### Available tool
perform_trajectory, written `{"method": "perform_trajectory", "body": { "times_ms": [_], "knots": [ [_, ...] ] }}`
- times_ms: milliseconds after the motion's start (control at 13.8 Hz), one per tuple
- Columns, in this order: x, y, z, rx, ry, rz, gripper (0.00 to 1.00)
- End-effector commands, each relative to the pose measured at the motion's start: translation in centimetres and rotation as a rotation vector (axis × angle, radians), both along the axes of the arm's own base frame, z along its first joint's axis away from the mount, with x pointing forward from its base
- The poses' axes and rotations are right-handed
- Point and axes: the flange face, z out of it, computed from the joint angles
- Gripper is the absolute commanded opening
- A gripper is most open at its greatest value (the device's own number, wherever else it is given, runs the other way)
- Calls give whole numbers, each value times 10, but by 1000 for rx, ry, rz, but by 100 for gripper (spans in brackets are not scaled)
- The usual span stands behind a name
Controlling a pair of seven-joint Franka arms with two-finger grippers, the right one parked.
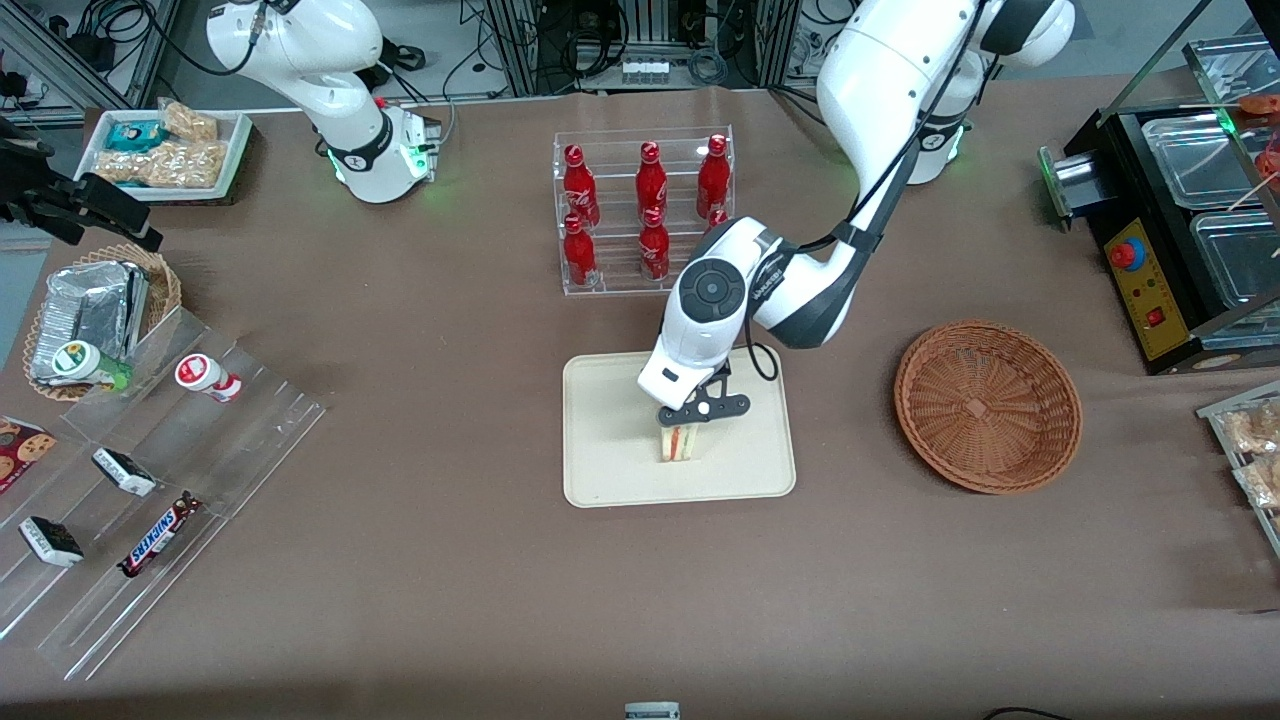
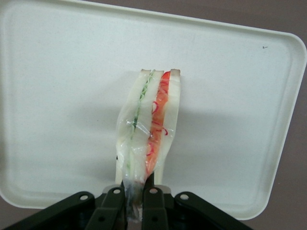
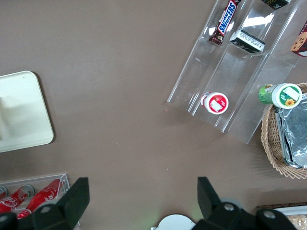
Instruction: Place sandwich from basket to tray
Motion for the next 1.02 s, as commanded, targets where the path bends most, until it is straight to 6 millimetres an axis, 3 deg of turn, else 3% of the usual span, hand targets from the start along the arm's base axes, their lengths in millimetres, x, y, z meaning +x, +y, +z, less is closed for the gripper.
{"method": "perform_trajectory", "body": {
  "times_ms": [0,73,145,291,436,655,800,873,945],
  "knots": [
    [5,-8,-10,16,-40,27,12],
    [4,-9,-11,32,-54,46,13],
    [4,-9,-14,48,-65,68,21],
    [4,-8,-15,57,-69,80,100],
    [9,-5,-4,38,-74,90,100],
    [16,-4,57,7,-132,90,100],
    [13,2,80,25,-124,89,100],
    [15,12,90,47,-120,95,100],
    [28,34,100,71,-123,128,100]
  ]
}}
